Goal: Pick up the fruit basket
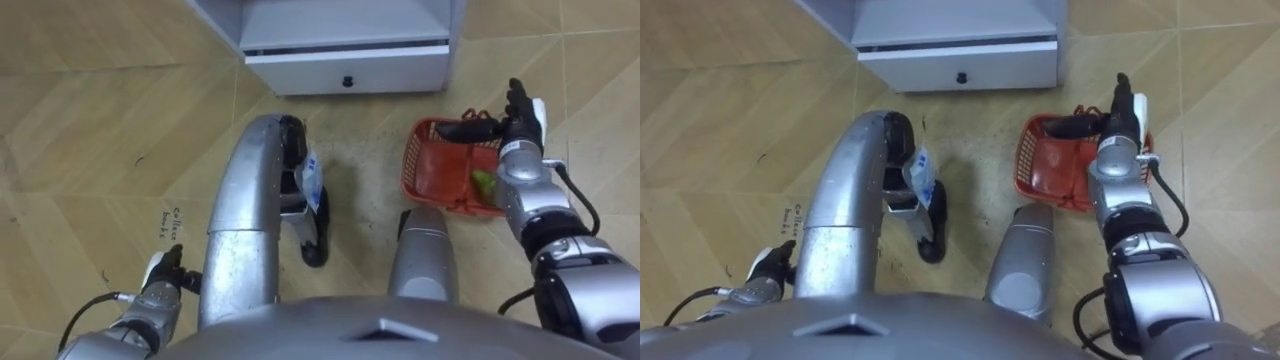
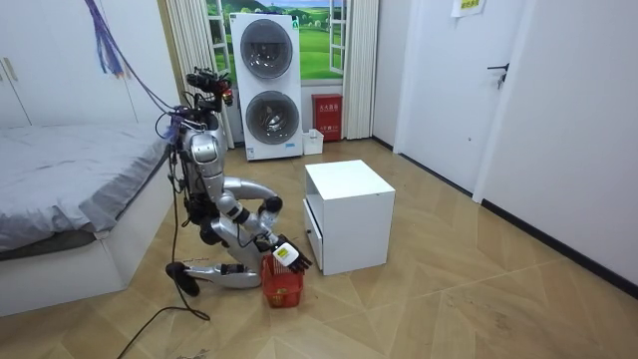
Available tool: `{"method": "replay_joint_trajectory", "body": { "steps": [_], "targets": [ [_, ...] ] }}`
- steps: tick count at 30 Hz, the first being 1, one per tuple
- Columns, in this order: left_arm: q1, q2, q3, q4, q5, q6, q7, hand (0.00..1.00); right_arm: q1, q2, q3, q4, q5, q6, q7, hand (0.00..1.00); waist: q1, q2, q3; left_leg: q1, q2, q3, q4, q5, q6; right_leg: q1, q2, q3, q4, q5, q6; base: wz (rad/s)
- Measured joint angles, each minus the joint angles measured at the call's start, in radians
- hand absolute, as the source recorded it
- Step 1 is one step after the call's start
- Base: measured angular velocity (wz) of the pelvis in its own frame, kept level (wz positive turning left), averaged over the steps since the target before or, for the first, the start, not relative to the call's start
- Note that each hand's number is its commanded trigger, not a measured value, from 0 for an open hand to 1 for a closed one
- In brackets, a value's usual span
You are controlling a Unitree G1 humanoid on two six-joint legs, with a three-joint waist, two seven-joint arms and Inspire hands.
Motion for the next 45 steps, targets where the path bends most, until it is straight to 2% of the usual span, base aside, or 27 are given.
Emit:
{"method": "replay_joint_trajectory", "body": {
  "steps": [7,10,19,20,21,22,23,24,30,37,45],
  "targets": [
    [-0.005,0.000,-0.026,0.000,-0.003,-0.001,-0.001,0.00,-0.008,-0.024,0.020,0.059,0.072,-0.004,0.011,0.00,0.001,-0.006,0.0036,-0.013,-0.003,0.000,0.001,0.001,-0.001,-0.008,-0.003,-0.010,-0.007,0.000,0.000,0.04],
    [-0.002,0.001,-0.056,0.000,-0.037,-0.001,-0.001,0.00,0.001,-0.028,0.028,0.098,0.101,-0.003,0.014,0.00,0.000,-0.006,0.0034,-0.017,-0.002,-0.001,0.002,0.000,-0.001,-0.010,-0.003,-0.011,-0.006,0.000,0.000,0.00],
    [-0.002,0.000,-0.054,-0.022,-0.037,-0.003,0.001,0.00,0.011,-0.024,0.026,0.127,0.137,-0.002,0.026,0.00,-0.014,-0.003,0.0022,-0.036,-0.003,-0.005,0.005,0.001,-0.001,-0.024,0.001,-0.018,-0.007,0.000,0.000,0.01],
    [-0.002,0.000,-0.054,-0.024,-0.037,-0.003,0.001,0.00,0.013,-0.024,0.026,0.127,0.140,-0.002,0.028,0.04,-0.014,-0.002,0.0019,-0.037,-0.002,-0.007,0.005,0.001,-0.001,-0.024,0.002,-0.019,-0.007,0.000,0.000,0.00],
    [0.000,0.000,-0.054,-0.031,-0.037,-0.003,0.002,0.00,0.016,-0.024,0.026,0.127,0.144,-0.001,0.030,0.15,-0.014,-0.001,0.0012,-0.039,-0.002,-0.011,0.007,0.001,-0.001,-0.023,0.005,-0.022,-0.007,0.000,0.000,0.00],
    [0.000,0.000,-0.054,-0.034,-0.037,-0.003,0.002,0.00,0.017,-0.024,0.025,0.128,0.147,-0.001,0.035,0.40,-0.014,-0.001,0.0012,-0.040,-0.002,-0.014,0.007,0.002,-0.002,-0.023,0.008,-0.025,-0.007,0.000,0.000,0.00],
    [0.001,0.000,-0.054,-0.036,-0.037,-0.003,0.002,0.00,0.018,-0.025,0.025,0.128,0.149,-0.001,0.038,0.87,-0.014,-0.001,0.0012,-0.040,-0.002,-0.014,0.008,0.002,-0.003,-0.023,0.008,-0.025,-0.007,0.000,0.000,0.00],
    [0.001,0.000,-0.054,-0.039,-0.037,-0.003,0.002,0.00,0.018,-0.025,0.025,0.128,0.150,-0.001,0.039,1.00,-0.014,-0.001,0.0012,-0.041,-0.002,-0.015,0.008,0.002,-0.003,-0.023,0.009,-0.026,-0.007,0.000,0.000,0.00],
    [0.002,0.000,-0.053,-0.043,-0.037,-0.003,0.002,0.00,0.019,-0.024,0.026,0.128,0.164,0.000,0.050,1.00,-0.012,0.002,-0.0004,-0.046,-0.003,-0.020,0.011,0.002,-0.004,-0.023,0.011,-0.032,-0.007,0.000,0.000,0.00],
    [0.008,0.000,-0.052,-0.058,-0.036,-0.001,0.001,0.00,0.021,-0.020,0.037,0.162,0.176,0.002,0.070,1.00,0.010,0.004,-0.0018,-0.046,-0.002,-0.020,0.012,0.002,-0.004,-0.023,0.011,-0.033,-0.007,0.000,0.000,0.00],
    [0.012,0.000,-0.050,-0.057,-0.036,-0.001,-0.015,0.00,0.022,-0.022,0.035,0.174,0.176,0.015,0.085,1.00,0.010,0.005,-0.0014,-0.047,-0.002,-0.022,0.015,0.002,-0.004,-0.022,0.014,-0.033,-0.007,0.000,0.000,0.00]
  ]
}}
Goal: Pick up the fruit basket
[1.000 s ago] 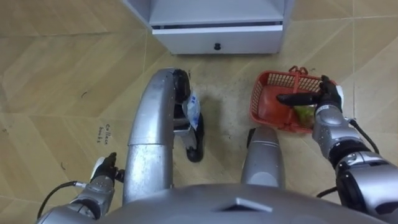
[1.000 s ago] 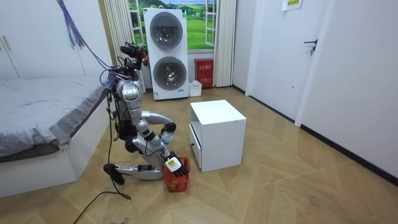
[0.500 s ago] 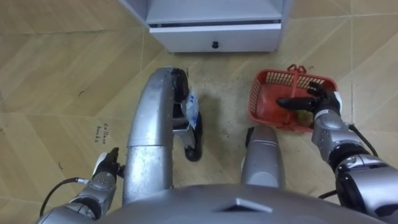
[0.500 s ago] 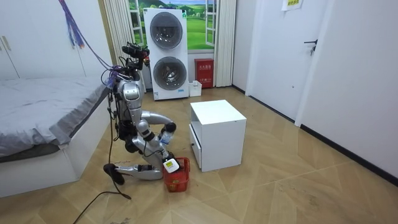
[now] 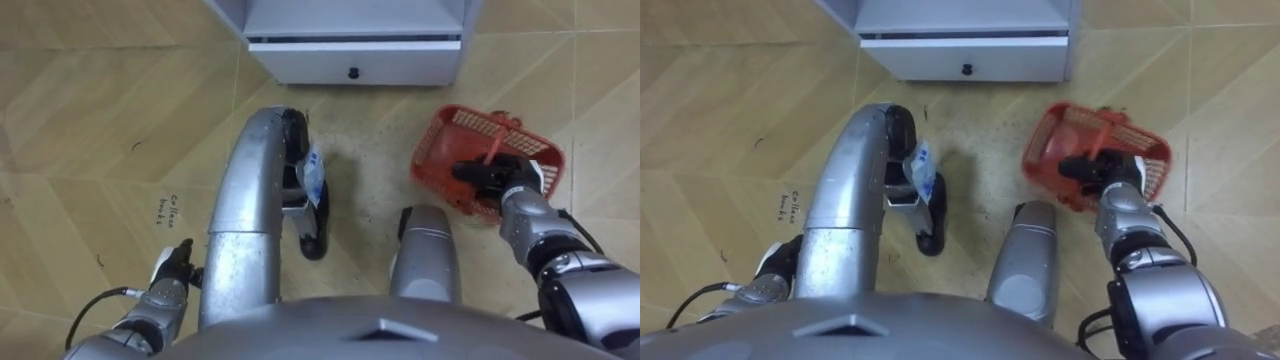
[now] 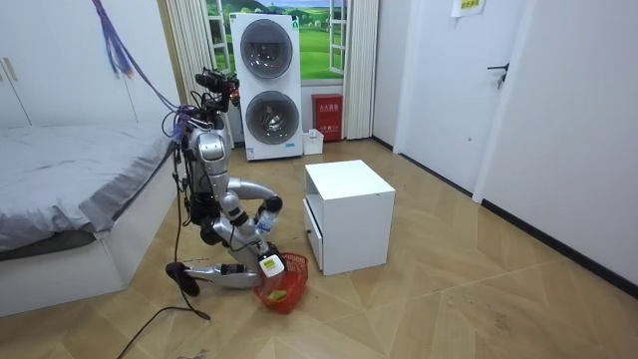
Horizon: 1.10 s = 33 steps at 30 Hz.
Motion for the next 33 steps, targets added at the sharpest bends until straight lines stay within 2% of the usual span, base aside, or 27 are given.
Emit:
{"method": "replay_joint_trajectory", "body": {
  "steps": [11,17,19,21,23,27,29,30,31,33],
  "targets": [
    [-0.048,0.000,0.000,0.017,0.000,0.000,-0.012,0.00,-0.002,0.001,0.003,0.023,-0.006,0.000,0.008,1.00,0.002,-0.013,0.0077,-0.007,-0.001,-0.018,0.015,-0.001,0.002,0.011,0.012,-0.017,0.001,0.000,0.000,0.00],
    [-0.057,-0.003,0.022,0.017,0.001,-0.003,-0.013,0.00,-0.002,0.000,0.041,0.026,-0.015,0.000,0.007,1.00,0.001,-0.018,0.0107,0.004,-0.004,-0.026,0.026,-0.002,0.003,0.032,0.020,-0.020,0.000,0.000,0.000,-0.02],
    [-0.054,-0.003,0.043,0.016,0.002,-0.004,-0.013,0.00,-0.002,0.001,0.041,0.023,-0.043,0.001,0.007,1.00,0.003,-0.024,0.0140,0.013,-0.003,-0.029,0.032,-0.006,0.009,0.047,0.024,-0.022,-0.002,0.000,0.000,-0.04],
    [-0.055,-0.003,0.046,0.019,0.002,-0.004,-0.013,0.00,-0.007,0.001,0.041,0.015,-0.095,0.002,0.007,1.00,0.003,-0.024,0.0136,0.014,-0.003,-0.039,0.042,-0.012,0.008,0.055,0.033,-0.027,-0.002,0.000,0.000,-0.06],
    [-0.057,-0.001,0.061,0.019,0.002,-0.004,-0.013,0.00,-0.007,0.003,0.041,-0.003,-0.137,0.007,0.007,1.00,0.002,-0.036,0.0162,0.015,-0.007,-0.042,0.044,-0.014,0.011,0.062,0.032,-0.029,-0.003,0.000,-0.001,0.00],
    [-0.063,0.000,0.090,0.017,0.003,-0.004,-0.012,0.00,-0.007,0.002,0.041,-0.070,-0.225,0.010,-0.008,1.00,-0.001,-0.057,0.0144,0.033,-0.034,-0.065,0.059,-0.023,0.020,0.099,0.034,-0.032,-0.021,0.000,-0.001,-0.04],
    [-0.078,0.003,0.124,0.017,0.023,-0.003,-0.010,0.00,-0.007,0.002,0.042,-0.116,-0.268,0.010,-0.014,1.00,-0.003,-0.065,0.0127,0.042,-0.037,-0.071,0.064,-0.037,0.022,0.110,0.040,-0.029,-0.029,0.000,-0.001,-0.08],
    [-0.096,0.007,0.146,0.017,0.028,-0.005,-0.005,0.00,-0.007,0.003,0.042,-0.136,-0.297,0.010,-0.018,1.00,-0.002,-0.074,0.0114,0.045,-0.038,-0.072,0.064,-0.040,0.028,0.116,0.050,-0.027,-0.040,-0.002,-0.004,0.04],
    [-0.110,0.010,0.163,0.016,0.028,-0.008,-0.002,0.00,-0.007,0.002,0.042,-0.154,-0.329,0.010,-0.020,1.00,-0.002,-0.078,0.0117,0.053,-0.035,-0.075,0.064,-0.044,0.036,0.123,0.061,-0.030,-0.057,-0.002,-0.004,0.00],
    [-0.122,0.012,0.175,0.014,0.025,-0.009,0.000,0.00,-0.006,0.002,0.052,-0.195,-0.350,0.010,-0.027,1.00,-0.002,-0.081,0.0070,0.069,-0.029,-0.082,0.045,-0.048,0.044,0.124,0.086,-0.024,-0.103,-0.002,-0.004,-0.15]
  ]
}}
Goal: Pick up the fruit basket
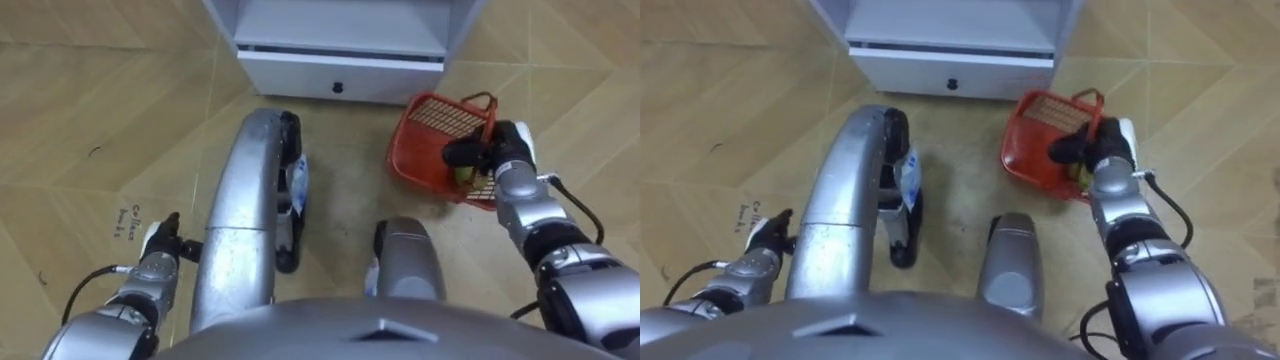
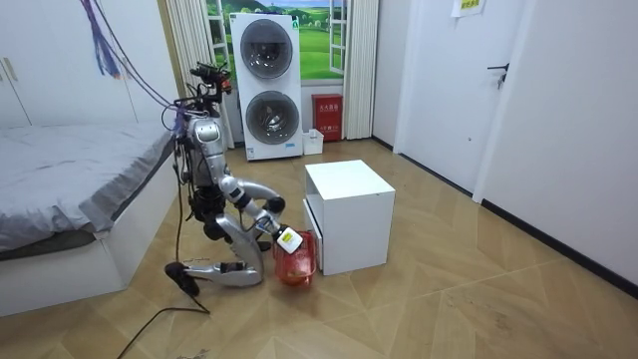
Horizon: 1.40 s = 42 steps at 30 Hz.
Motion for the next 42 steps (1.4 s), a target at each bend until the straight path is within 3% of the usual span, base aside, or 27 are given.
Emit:
{"method": "replay_joint_trajectory", "body": {
  "steps": [2,6,10,11,12,13,14,15,16,17,18,20,22,24,27,31,34,38,42],
  "targets": [
    [-0.006,-0.001,0.015,-0.007,-0.004,0.000,0.002,0.00,0.000,0.000,0.023,-0.048,-0.005,0.001,-0.001,1.00,0.008,-0.001,-0.0023,0.027,0.026,-0.001,-0.049,-0.002,0.005,-0.015,0.013,0.009,-0.075,0.000,0.000,-0.39],
    [0.000,-0.004,0.039,-0.008,0.000,0.002,0.040,0.00,0.014,0.000,0.070,-0.149,-0.046,0.010,-0.002,1.00,0.032,0.012,-0.0150,0.136,0.075,-0.018,-0.263,0.026,0.004,-0.011,0.023,-0.010,-0.402,0.003,0.005,-0.61],
    [0.017,-0.001,0.099,-0.018,-0.010,0.007,0.066,0.00,0.039,0.003,0.079,-0.209,-0.088,0.005,-0.011,1.00,0.031,0.011,-0.0179,0.307,0.075,-0.044,-0.539,0.108,0.008,0.094,0.012,-0.063,-0.800,0.041,0.039,-0.54],
    [0.027,0.001,0.104,-0.028,-0.011,0.006,0.070,0.00,0.041,0.003,0.088,-0.224,-0.087,0.001,-0.011,1.00,0.033,0.010,-0.0179,0.324,0.073,-0.061,-0.566,0.121,0.005,0.102,0.008,-0.066,-0.851,0.032,0.036,-0.99],
    [0.052,0.004,0.128,-0.038,-0.011,-0.003,0.079,0.00,0.047,0.004,0.112,-0.274,-0.098,-0.007,-0.010,1.00,0.031,0.009,-0.0171,0.349,0.065,-0.102,-0.576,0.167,0.003,0.138,0.004,-0.064,-0.977,0.006,0.037,-1.28],
    [0.080,0.010,0.140,-0.032,-0.009,-0.008,0.080,0.00,0.064,0.018,0.119,-0.308,-0.128,-0.018,-0.011,1.00,0.043,-0.004,0.0047,0.333,0.063,-0.093,-0.516,0.230,0.017,0.240,0.030,-0.058,-1.113,-0.009,0.044,-1.05],
    [0.083,0.010,0.135,-0.031,-0.003,-0.008,0.079,0.00,0.092,0.016,0.105,-0.334,-0.135,-0.019,-0.016,1.00,0.033,-0.009,0.0038,0.325,0.042,-0.068,-0.550,0.222,0.026,0.273,0.033,-0.060,-1.147,-0.009,0.044,-0.12],
    [0.084,0.002,0.129,-0.056,0.002,-0.008,0.076,0.00,0.155,-0.006,0.076,-0.375,-0.133,-0.024,-0.032,1.00,0.022,-0.005,-0.0061,0.324,0.004,0.041,-0.731,0.257,0.061,0.307,0.042,-0.068,-1.173,0.014,0.044,0.73],
    [0.094,0.017,0.120,-0.092,0.002,-0.004,0.077,0.00,0.183,-0.004,0.046,-0.381,-0.136,-0.019,-0.031,1.00,0.018,-0.009,-0.0196,0.325,0.004,0.072,-0.783,0.309,0.121,0.318,0.051,-0.097,-1.171,0.032,0.045,0.83],
    [0.094,0.021,0.123,-0.103,-0.001,-0.001,0.079,0.00,0.197,0.003,0.034,-0.394,-0.139,-0.016,-0.030,1.00,0.016,-0.021,-0.0254,0.328,0.004,0.074,-0.800,0.309,0.129,0.311,0.054,-0.106,-1.174,0.049,0.049,0.49],
    [0.096,0.020,0.121,-0.126,-0.003,0.012,0.085,0.00,0.225,0.001,0.024,-0.441,-0.152,-0.016,-0.029,1.00,0.023,-0.023,-0.0262,0.344,0.006,0.060,-0.852,0.316,0.121,0.289,0.056,-0.108,-1.181,0.069,0.051,0.00],
    [0.117,0.015,0.114,-0.122,-0.001,0.025,0.102,0.00,0.240,-0.002,0.023,-0.498,-0.175,-0.034,-0.026,1.00,0.035,-0.022,-0.0264,0.412,0.015,0.057,-0.952,0.356,0.105,0.270,0.027,-0.117,-1.261,0.071,0.056,-0.33],
    [0.164,0.020,0.114,-0.115,-0.005,0.026,0.129,0.00,0.289,-0.008,0.016,-0.563,-0.196,-0.060,-0.019,1.00,0.036,-0.020,-0.0265,0.538,0.015,0.049,-1.093,0.409,0.078,0.295,0.020,-0.124,-1.473,0.094,0.038,-0.21],
    [0.185,0.025,0.113,-0.103,-0.010,0.028,0.140,0.00,0.336,-0.018,0.019,-0.626,-0.214,-0.060,-0.015,1.00,0.042,-0.018,-0.0342,0.597,0.016,0.036,-1.176,0.458,0.055,0.339,0.037,-0.169,-1.557,0.136,0.036,-0.05],
    [0.203,0.019,0.115,-0.075,-0.006,0.032,0.155,0.00,0.367,-0.029,0.018,-0.673,-0.215,-0.052,0.009,1.00,0.047,-0.022,-0.0327,0.654,0.023,0.033,-1.283,0.539,0.032,0.393,0.053,-0.232,-1.668,0.154,0.026,0.00],
    [0.233,0.010,0.124,-0.076,-0.002,0.032,0.156,0.00,0.420,-0.044,0.013,-0.765,-0.217,-0.022,0.054,1.00,0.057,-0.016,-0.0324,0.701,0.058,-0.005,-1.417,0.644,0.000,0.412,0.099,-0.279,-1.733,0.205,-0.032,0.07],
    [0.260,0.010,0.137,-0.081,-0.002,0.032,0.155,0.00,0.454,-0.046,-0.007,-0.852,-0.218,-0.017,0.084,1.00,0.067,-0.005,-0.0315,0.728,0.079,-0.027,-1.478,0.696,-0.021,0.422,0.140,-0.284,-1.766,0.232,-0.058,-0.02],
    [0.273,0.010,0.137,-0.082,0.000,0.033,0.152,0.00,0.495,-0.048,-0.017,-0.927,-0.221,-0.010,0.125,1.00,0.085,0.008,-0.0301,0.767,0.091,-0.032,-1.523,0.729,-0.035,0.439,0.156,-0.285,-1.770,0.242,-0.074,-0.03],
    [0.302,0.010,0.152,-0.086,0.005,0.031,0.145,0.00,0.534,-0.048,-0.018,-0.999,-0.224,-0.005,0.198,1.00,0.087,0.019,-0.0375,0.805,0.081,-0.029,-1.541,0.731,-0.038,0.476,0.149,-0.285,-1.785,0.242,-0.075,0.02]
  ]
}}
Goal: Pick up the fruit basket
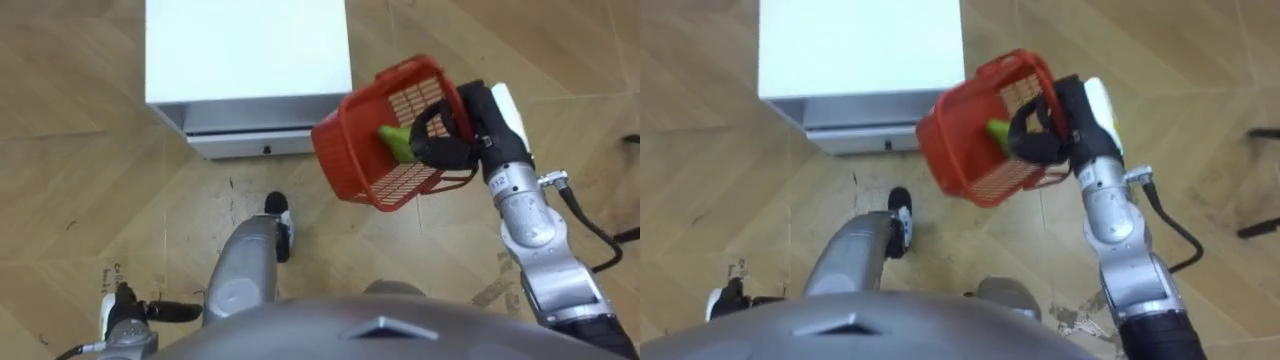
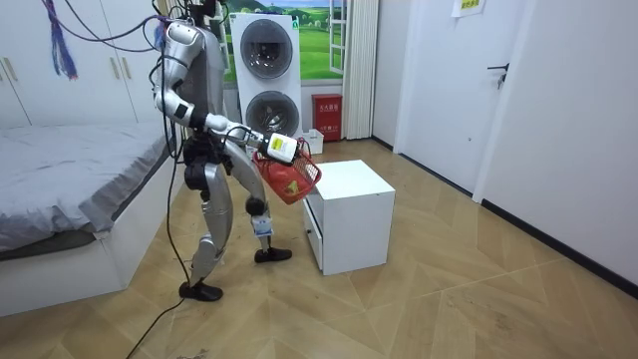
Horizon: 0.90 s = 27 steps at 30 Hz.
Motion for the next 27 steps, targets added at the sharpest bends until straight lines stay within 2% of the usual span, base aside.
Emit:
{"method": "replay_joint_trajectory", "body": {
  "steps": [3,6,9,12,13,14,15,16,17,18,19,20,21,22,23,24,25,26,27],
  "targets": [
    [0.002,0.000,0.031,0.000,0.018,0.000,-0.002,0.00,-0.002,-0.002,0.000,-0.047,-0.004,0.001,0.046,1.00,0.001,-0.011,-0.0013,0.001,-0.003,0.002,-0.001,0.001,-0.001,0.006,-0.002,0.000,-0.010,0.000,0.000,0.00],
    [0.011,0.000,0.033,0.001,0.044,0.003,-0.017,0.00,-0.025,-0.003,-0.005,-0.055,-0.016,0.003,0.088,1.00,0.008,-0.031,-0.0003,0.010,-0.012,0.007,0.008,-0.017,0.001,0.029,-0.014,0.001,-0.030,-0.001,0.002,0.00],
    [0.012,0.000,0.032,-0.001,0.058,0.011,-0.046,0.00,-0.039,-0.002,-0.007,-0.063,-0.024,0.003,0.111,1.00,0.027,-0.038,-0.0012,0.018,-0.012,0.024,0.066,-0.075,0.010,0.082,-0.024,0.004,-0.075,0.004,0.017,-0.05],
    [0.008,-0.002,0.033,-0.005,0.058,0.014,-0.052,0.00,-0.073,-0.002,-0.006,-0.080,-0.025,0.003,0.132,1.00,0.042,-0.042,0.0005,0.020,-0.023,0.068,0.131,-0.145,0.032,0.122,-0.055,0.005,-0.090,-0.007,0.046,-0.05],
    [0.007,-0.003,0.034,-0.015,0.058,0.014,-0.051,0.00,-0.093,-0.002,-0.007,-0.080,-0.026,0.003,0.134,1.00,0.048,-0.042,0.0018,0.017,-0.030,0.080,0.155,-0.176,0.039,0.126,-0.070,0.004,-0.070,-0.007,0.057,-0.15],
    [0.002,-0.003,0.036,-0.016,0.058,0.014,-0.051,0.00,-0.101,-0.002,-0.007,-0.079,-0.026,0.003,0.135,1.00,0.050,-0.041,0.0017,0.018,-0.035,0.082,0.165,-0.190,0.042,0.119,-0.077,0.003,-0.042,-0.004,0.062,-0.04],
    [-0.004,-0.003,0.046,-0.017,0.058,0.013,-0.051,0.00,-0.113,0.000,-0.004,-0.080,-0.024,0.003,0.136,1.00,0.053,-0.038,0.0021,0.020,-0.036,0.083,0.185,-0.212,0.052,0.094,-0.093,0.004,0.050,0.009,0.083,0.11],
    [-0.007,-0.003,0.065,-0.019,0.058,0.014,-0.049,0.00,-0.115,0.001,0.000,-0.079,-0.023,0.003,0.136,1.00,0.053,-0.034,0.0020,0.030,-0.039,0.089,0.207,-0.242,0.062,0.064,-0.116,0.013,0.147,0.039,0.092,0.15],
    [-0.008,-0.002,0.070,-0.019,0.058,0.015,-0.046,0.00,-0.114,0.001,0.003,-0.079,-0.025,0.003,0.136,1.00,0.053,-0.035,0.0024,0.039,-0.044,0.091,0.210,-0.254,0.067,0.047,-0.124,0.019,0.199,0.061,0.095,0.16],
    [-0.008,-0.003,0.074,-0.019,0.057,0.019,-0.041,0.00,-0.114,0.001,0.007,-0.079,-0.028,0.003,0.136,1.00,0.053,-0.034,0.0040,0.064,-0.059,0.089,0.209,-0.274,0.077,0.008,-0.140,0.035,0.299,0.123,0.081,0.12],
    [-0.017,-0.004,0.074,-0.021,0.058,0.026,-0.041,0.00,-0.115,0.003,0.007,-0.079,-0.030,0.003,0.136,1.00,0.054,-0.030,0.0037,0.088,-0.072,0.084,0.201,-0.291,0.087,-0.027,-0.160,0.042,0.391,0.207,0.063,0.15],
    [-0.018,-0.003,0.074,-0.021,0.059,0.030,-0.040,0.00,-0.115,0.003,0.007,-0.079,-0.029,0.003,0.136,1.00,0.055,-0.028,0.0030,0.100,-0.078,0.077,0.195,-0.297,0.092,-0.043,-0.167,0.044,0.427,0.256,0.056,0.20],
    [-0.025,0.000,0.073,-0.032,0.059,0.037,-0.039,0.00,-0.116,0.007,0.007,-0.074,-0.028,0.003,0.137,1.00,0.055,-0.023,0.0046,0.133,-0.091,0.061,0.174,-0.306,0.102,-0.067,-0.173,0.059,0.481,0.358,0.047,0.20],
    [-0.029,0.001,0.072,-0.048,0.059,0.037,-0.036,0.00,-0.119,0.018,0.007,-0.063,-0.028,0.003,0.138,1.00,0.056,-0.017,0.0047,0.164,-0.095,0.047,0.148,-0.311,0.108,-0.094,-0.169,0.068,0.523,0.377,0.054,0.17],
    [-0.034,0.001,0.071,-0.051,0.058,0.036,-0.033,0.00,-0.124,0.024,0.008,-0.054,-0.029,0.003,0.138,1.00,0.058,-0.015,0.0059,0.181,-0.096,0.040,0.133,-0.311,0.109,-0.114,-0.165,0.074,0.536,0.357,0.059,0.11],
    [-0.046,0.001,0.068,-0.051,0.057,0.035,-0.029,0.00,-0.131,0.036,0.013,-0.033,-0.039,0.006,0.138,1.00,0.065,-0.005,0.0111,0.213,-0.091,0.028,0.104,-0.311,0.109,-0.155,-0.138,0.089,0.546,0.310,0.063,0.12],
    [-0.054,0.002,0.052,-0.053,0.057,0.033,-0.021,0.00,-0.131,0.040,0.026,-0.027,-0.049,0.024,0.139,1.00,0.068,0.004,0.0119,0.240,-0.084,0.014,0.081,-0.311,0.110,-0.205,-0.112,0.091,0.536,0.279,0.065,0.17],
    [-0.061,0.002,0.048,-0.051,0.055,0.034,-0.020,0.00,-0.129,0.041,0.033,-0.024,-0.049,0.031,0.139,1.00,0.068,0.010,0.0134,0.251,-0.083,0.006,0.070,-0.311,0.110,-0.224,-0.105,0.086,0.519,0.266,0.067,0.25],
    [-0.068,0.002,0.036,-0.048,0.053,0.032,-0.019,0.00,-0.129,0.041,0.051,-0.023,-0.049,0.049,0.140,1.00,0.068,0.011,0.0136,0.275,-0.083,-0.010,0.049,-0.311,0.110,-0.255,-0.088,0.087,0.453,0.245,0.072,0.32]
  ]
}}
